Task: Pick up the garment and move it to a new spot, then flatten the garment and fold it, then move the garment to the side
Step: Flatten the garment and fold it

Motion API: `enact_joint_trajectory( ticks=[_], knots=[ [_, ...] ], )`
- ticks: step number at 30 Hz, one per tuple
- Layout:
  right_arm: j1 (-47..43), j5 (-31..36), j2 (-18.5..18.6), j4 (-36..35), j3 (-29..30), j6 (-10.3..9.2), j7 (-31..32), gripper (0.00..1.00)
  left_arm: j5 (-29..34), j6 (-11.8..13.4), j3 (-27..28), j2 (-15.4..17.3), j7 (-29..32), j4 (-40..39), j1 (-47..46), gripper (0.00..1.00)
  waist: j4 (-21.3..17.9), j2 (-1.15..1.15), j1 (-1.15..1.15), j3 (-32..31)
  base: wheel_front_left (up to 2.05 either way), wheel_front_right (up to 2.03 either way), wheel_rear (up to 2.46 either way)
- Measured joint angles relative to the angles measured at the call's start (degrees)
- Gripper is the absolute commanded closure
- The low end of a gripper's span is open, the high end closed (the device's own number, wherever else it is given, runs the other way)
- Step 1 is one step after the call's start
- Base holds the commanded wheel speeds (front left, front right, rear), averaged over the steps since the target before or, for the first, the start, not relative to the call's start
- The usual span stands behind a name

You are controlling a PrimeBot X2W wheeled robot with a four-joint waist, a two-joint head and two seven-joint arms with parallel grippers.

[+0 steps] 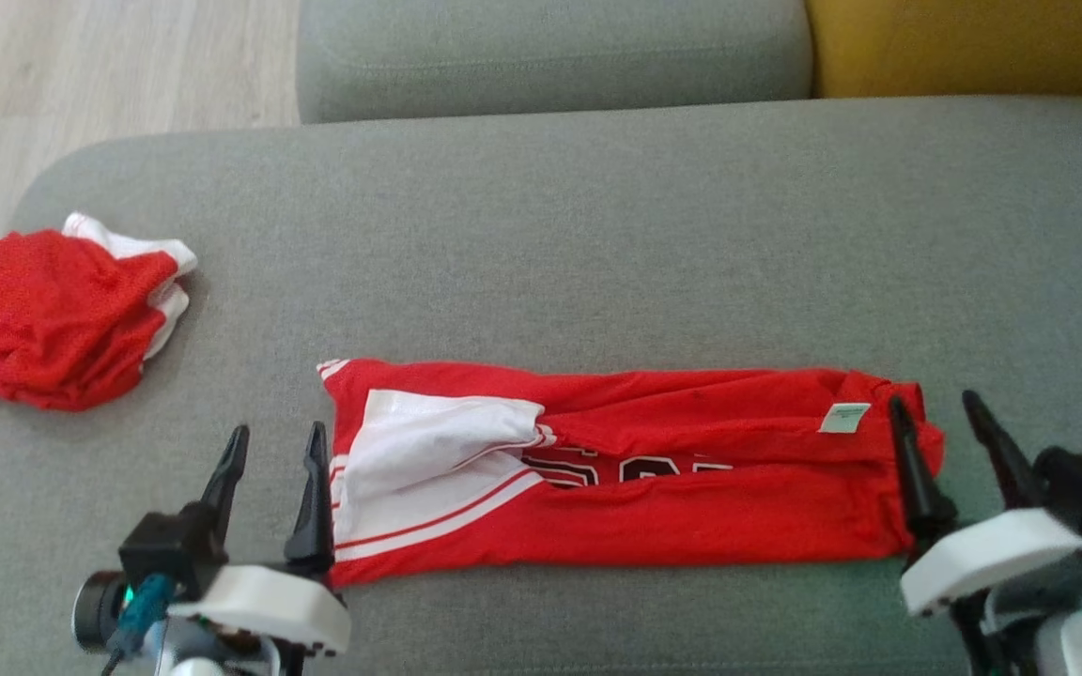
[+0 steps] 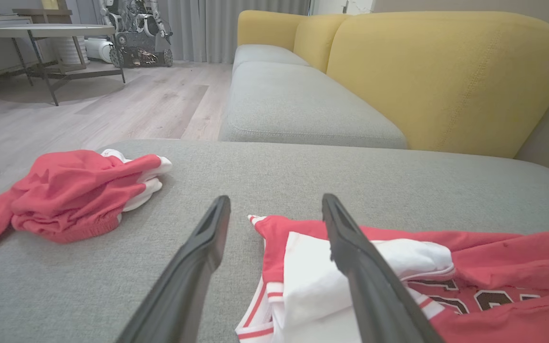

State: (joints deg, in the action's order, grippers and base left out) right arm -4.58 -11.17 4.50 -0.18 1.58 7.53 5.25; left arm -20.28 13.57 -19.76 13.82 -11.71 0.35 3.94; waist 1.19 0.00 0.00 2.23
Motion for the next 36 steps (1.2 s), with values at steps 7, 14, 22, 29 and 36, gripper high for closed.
enact_joint_trajectory(
  ticks=[7,14,22,29,36],
  knots=[
    [8.3,-0.3,2.4,10.6,4.0,0.0,0.0,0.0,0.0,-1.1,-1.4,-0.6,-0.1,0.6,-4.5,0.0,0.7,0.0,0.0,2.7,0.0,0.0,0.0],
    [15.2,0.7,3.7,23.5,6.0,0.0,2.2,0.0,0.6,-2.1,-2.1,-1.6,-1.1,2.5,-7.4,0.0,1.7,0.0,0.0,6.0,0.0,0.0,0.0],
    [13.8,-1.5,2.0,26.3,3.6,0.0,8.6,0.0,0.6,-2.5,-2.1,-2.2,-2.0,4.0,-8.0,0.0,1.9,0.0,0.0,7.0,0.0,0.0,0.0],
    [10.2,-3.3,0.9,21.3,3.4,0.0,12.8,0.0,0.6,-2.6,-2.0,-2.5,-2.1,4.5,-8.1,0.0,1.5,0.0,0.0,7.2,0.0,0.0,0.0],
    [9.3,-4.3,-0.1,19.1,4.5,0.0,15.8,1.0,0.6,-3.0,-2.0,-2.6,-2.1,5.1,-8.6,0.0,1.6,0.0,0.0,7.5,0.0,0.0,0.0]
  ],
)
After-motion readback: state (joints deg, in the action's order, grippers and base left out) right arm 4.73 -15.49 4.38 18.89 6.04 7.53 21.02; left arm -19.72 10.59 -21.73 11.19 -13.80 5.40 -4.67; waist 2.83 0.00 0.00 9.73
